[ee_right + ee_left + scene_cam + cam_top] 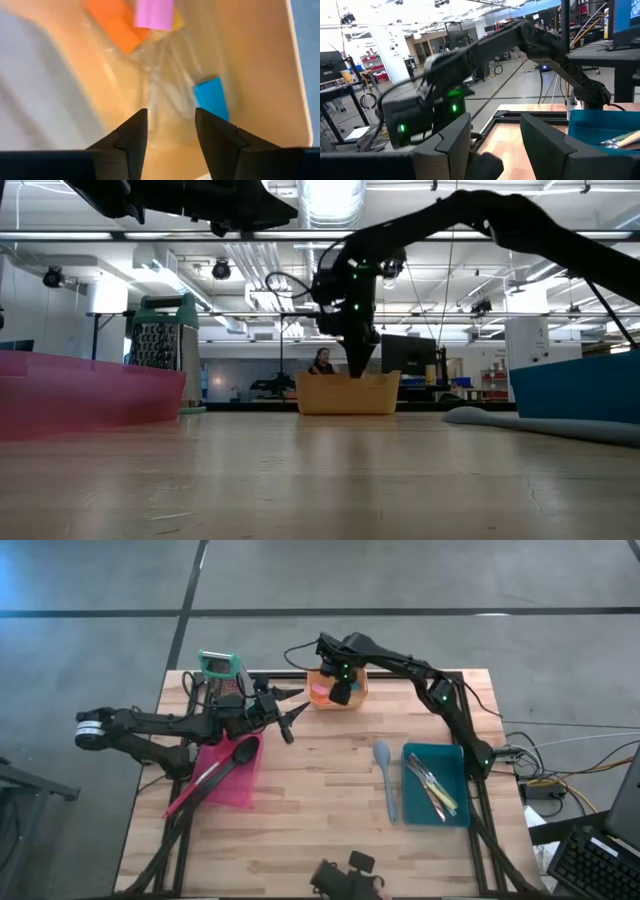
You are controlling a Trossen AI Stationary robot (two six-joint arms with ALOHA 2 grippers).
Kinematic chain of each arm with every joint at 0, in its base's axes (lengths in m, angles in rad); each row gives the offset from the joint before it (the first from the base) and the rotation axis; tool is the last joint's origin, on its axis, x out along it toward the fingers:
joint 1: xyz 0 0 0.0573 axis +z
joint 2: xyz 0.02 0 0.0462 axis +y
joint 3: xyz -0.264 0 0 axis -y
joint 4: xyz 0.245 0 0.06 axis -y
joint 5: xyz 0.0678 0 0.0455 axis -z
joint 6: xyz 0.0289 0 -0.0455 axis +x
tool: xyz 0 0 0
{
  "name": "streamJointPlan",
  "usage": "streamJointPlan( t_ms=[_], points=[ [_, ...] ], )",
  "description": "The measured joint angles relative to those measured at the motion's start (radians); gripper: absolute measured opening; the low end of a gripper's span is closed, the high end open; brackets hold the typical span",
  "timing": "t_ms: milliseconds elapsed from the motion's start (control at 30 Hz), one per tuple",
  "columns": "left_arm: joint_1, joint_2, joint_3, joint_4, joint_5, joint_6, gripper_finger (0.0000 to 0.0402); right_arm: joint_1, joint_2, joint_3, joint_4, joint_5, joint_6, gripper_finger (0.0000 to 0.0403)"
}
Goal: Pick & Place Kitchen Items
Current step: Put the gray serving spoon into the pink bin
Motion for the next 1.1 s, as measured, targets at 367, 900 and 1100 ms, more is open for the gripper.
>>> streamJointPlan(
  t_ms=[367,900,1100],
  points=[
    [0.000,0.000,0.000,-0.014,0.004,-0.001,0.0176,0.085,-0.218,-0.001,-0.131,-0.067,0.061,0.0192],
    [0.000,0.000,0.000,-0.038,0.005,-0.002,0.0177,0.358,-0.619,-0.186,-0.250,0.003,0.426,0.0135],
    [0.000,0.000,0.000,-0.043,0.005,-0.002,0.0177,0.471,-0.669,-0.343,-0.246,0.015,0.539,0.0112]
  ],
)
